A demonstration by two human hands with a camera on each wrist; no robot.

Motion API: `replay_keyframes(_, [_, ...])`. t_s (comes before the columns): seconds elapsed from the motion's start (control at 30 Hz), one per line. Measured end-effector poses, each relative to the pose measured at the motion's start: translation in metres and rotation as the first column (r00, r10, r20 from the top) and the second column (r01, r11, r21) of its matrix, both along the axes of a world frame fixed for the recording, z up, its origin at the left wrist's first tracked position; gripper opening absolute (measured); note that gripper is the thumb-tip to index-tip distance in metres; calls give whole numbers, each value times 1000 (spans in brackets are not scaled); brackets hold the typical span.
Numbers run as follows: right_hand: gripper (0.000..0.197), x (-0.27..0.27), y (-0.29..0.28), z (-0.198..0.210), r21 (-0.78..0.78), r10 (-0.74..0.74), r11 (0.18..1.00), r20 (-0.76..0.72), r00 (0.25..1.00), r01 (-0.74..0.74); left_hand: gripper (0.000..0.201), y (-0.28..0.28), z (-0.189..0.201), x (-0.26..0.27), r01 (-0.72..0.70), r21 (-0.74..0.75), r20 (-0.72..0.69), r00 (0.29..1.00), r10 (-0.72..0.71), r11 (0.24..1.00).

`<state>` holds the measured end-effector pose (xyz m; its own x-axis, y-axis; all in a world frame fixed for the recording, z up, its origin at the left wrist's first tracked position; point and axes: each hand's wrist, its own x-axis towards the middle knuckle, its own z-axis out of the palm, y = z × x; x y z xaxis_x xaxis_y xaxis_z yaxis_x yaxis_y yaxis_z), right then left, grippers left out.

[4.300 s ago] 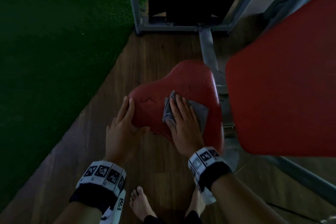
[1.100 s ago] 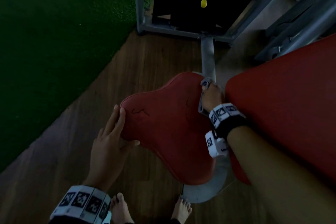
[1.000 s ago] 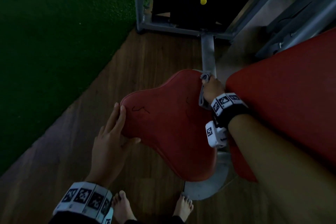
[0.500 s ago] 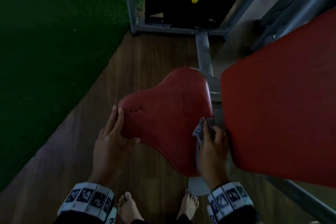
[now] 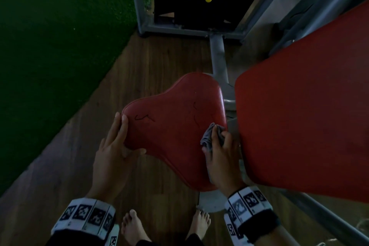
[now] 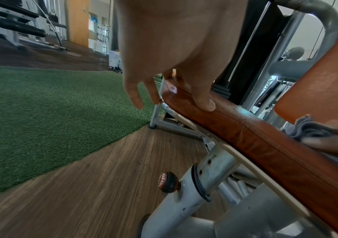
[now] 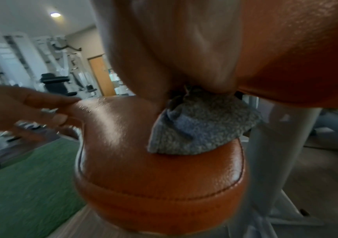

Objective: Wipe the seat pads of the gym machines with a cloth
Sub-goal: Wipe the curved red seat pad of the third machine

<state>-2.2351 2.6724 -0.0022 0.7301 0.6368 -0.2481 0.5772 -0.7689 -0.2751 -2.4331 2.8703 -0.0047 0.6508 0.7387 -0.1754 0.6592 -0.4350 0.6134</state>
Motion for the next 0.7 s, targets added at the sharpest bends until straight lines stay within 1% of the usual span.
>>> replay_keyframes(0.07, [88, 3, 1, 0, 55, -53, 997, -124, 991, 60, 106, 1, -2, 0, 3, 6, 8, 1000, -3, 1000])
replay_keyframes(0.1, [90, 4, 2, 1, 89, -89, 990, -180, 980, 107, 106, 1, -3, 0, 7, 9, 11, 1000, -8, 1000])
replay_keyframes(0.13, [88, 6, 3, 0, 123, -120, 981, -206, 971, 147, 107, 1, -4, -1, 16, 14, 17, 1000, -16, 1000])
replay_keyframes(0.17, [83, 6, 4, 0, 147, -138, 975, -197, 971, 169, 107, 2, -4, -1, 23, 19, 23, 999, -24, 1000])
replay_keyframes(0.27, [71, 7, 8, -5, 135, -129, 982, -58, 990, 135, 107, 2, -4, -1, 14, 24, 21, 1000, -15, 1000])
replay_keyframes(0.37, [58, 14, 15, -12, 101, -127, 986, -24, 992, 129, 106, 1, -4, -1, 11, 25, 12, 1000, -11, 1000])
replay_keyframes(0.5, [63, 10, 12, -11, 114, -101, 988, 10, 995, 99, 106, 1, -3, 0, 3, 11, 8, 1000, -3, 1000])
replay_keyframes(0.6, [57, 8, 12, -13, 104, -74, 992, 12, 997, 72, 105, -1, 1, 1, -6, 12, -16, 1000, 7, 1000])
replay_keyframes(0.7, [52, 23, 26, -13, 77, -64, 995, 37, 997, 61, 105, -3, 3, 2, -12, 20, -25, 1000, 12, 1000])
